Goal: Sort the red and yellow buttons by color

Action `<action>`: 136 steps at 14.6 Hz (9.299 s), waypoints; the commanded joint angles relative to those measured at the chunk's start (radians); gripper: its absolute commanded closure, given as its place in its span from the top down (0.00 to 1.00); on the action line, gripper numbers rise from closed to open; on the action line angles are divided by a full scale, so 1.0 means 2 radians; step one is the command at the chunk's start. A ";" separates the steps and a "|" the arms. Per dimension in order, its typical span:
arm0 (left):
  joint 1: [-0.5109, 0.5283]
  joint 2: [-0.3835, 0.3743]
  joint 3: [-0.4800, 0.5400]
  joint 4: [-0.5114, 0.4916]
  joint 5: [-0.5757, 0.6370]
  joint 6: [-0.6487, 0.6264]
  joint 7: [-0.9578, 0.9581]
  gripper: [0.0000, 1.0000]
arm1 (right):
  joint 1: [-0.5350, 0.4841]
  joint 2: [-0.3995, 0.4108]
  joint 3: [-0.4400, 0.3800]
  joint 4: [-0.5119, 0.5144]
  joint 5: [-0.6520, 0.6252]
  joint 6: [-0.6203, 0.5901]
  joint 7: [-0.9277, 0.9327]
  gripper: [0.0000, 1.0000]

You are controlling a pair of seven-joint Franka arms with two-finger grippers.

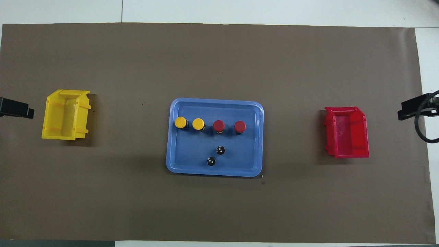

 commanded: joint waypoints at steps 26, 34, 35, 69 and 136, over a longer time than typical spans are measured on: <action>0.017 -0.013 -0.001 -0.010 0.013 -0.026 -0.004 1.00 | 0.096 0.097 0.073 0.072 0.001 0.045 0.149 1.00; 0.017 -0.013 -0.001 -0.010 0.013 -0.028 -0.005 1.00 | 0.195 0.100 0.075 -0.110 0.003 0.295 0.261 1.00; 0.016 -0.013 -0.002 -0.010 0.013 -0.029 -0.004 1.00 | 0.198 0.091 0.075 -0.133 0.003 0.310 0.262 1.00; 0.023 -0.018 -0.001 -0.022 0.013 -0.026 -0.007 1.00 | 0.235 0.148 0.075 -0.195 -0.003 0.451 0.264 0.17; 0.067 0.084 -0.006 -0.210 0.001 0.289 0.024 0.02 | 0.239 0.186 0.075 0.016 -0.017 0.235 0.322 0.69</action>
